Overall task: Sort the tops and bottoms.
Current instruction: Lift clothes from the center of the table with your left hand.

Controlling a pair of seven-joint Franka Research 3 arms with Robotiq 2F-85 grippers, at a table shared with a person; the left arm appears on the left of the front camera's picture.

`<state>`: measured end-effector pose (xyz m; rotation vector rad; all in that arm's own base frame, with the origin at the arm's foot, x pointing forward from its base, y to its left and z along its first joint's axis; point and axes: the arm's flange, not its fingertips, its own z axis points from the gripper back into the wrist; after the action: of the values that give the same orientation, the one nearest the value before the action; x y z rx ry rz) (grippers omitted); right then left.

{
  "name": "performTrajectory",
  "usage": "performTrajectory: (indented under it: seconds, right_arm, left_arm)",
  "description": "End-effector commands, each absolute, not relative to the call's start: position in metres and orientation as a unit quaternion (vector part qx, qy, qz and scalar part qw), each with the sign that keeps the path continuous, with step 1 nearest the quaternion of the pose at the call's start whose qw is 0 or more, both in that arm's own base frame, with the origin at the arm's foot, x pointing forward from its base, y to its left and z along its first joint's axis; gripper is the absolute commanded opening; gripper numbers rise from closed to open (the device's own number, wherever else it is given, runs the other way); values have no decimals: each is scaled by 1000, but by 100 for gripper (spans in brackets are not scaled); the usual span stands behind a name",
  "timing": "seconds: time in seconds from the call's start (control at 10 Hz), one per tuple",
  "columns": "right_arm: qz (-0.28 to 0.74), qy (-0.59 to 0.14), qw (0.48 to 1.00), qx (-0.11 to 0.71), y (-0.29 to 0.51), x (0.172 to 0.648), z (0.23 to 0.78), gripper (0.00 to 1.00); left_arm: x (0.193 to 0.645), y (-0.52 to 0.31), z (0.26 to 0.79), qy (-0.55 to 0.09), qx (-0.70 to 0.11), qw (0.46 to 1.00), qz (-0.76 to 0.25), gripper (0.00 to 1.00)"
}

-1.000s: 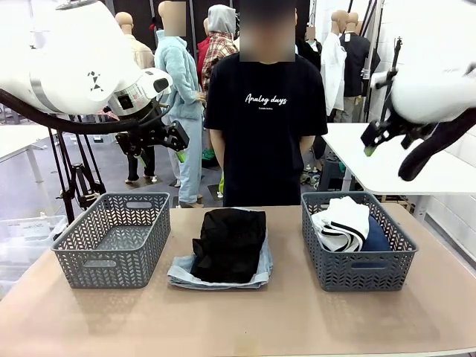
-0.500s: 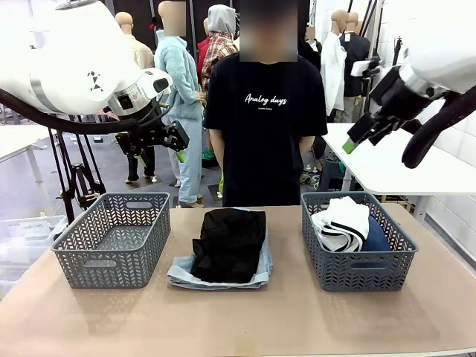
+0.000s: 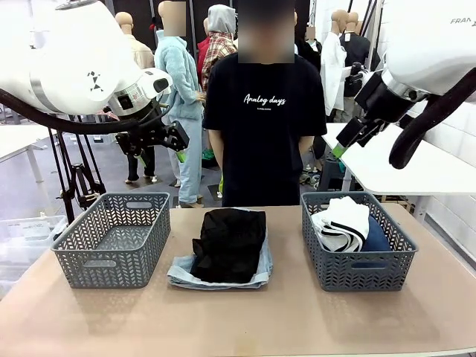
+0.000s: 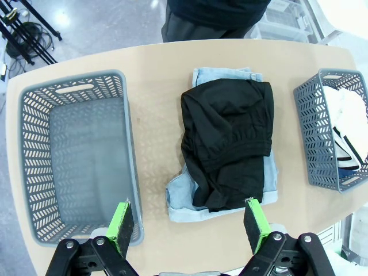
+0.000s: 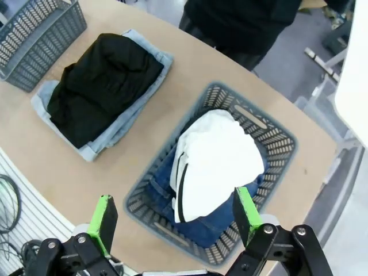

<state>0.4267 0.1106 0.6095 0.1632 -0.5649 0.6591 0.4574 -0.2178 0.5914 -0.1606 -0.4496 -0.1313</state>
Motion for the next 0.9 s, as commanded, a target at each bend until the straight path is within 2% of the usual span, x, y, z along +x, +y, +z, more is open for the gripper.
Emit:
performTrajectory:
  seconds: [0.0, 0.1, 0.4, 0.6, 0.8]
  right_arm:
    - [328, -268, 902, 81, 117, 424, 606, 100]
    - [328, -268, 902, 81, 117, 424, 606, 100]
    - [328, -268, 902, 81, 117, 424, 606, 100]
    - [328, -268, 902, 81, 117, 424, 606, 100]
    - [328, -268, 902, 81, 117, 424, 606, 100]
  left_arm:
    - [459, -216, 592, -226, -81, 969, -63, 100]
    - [457, -218, 591, -222, -79, 970, -65, 100]
    - [485, -267, 555, -116, -102, 975, -158, 100]
    - [500, -314, 522, -100, -91, 970, -203, 100]
    - [517, -342, 489, -82, -56, 974, -204, 100]
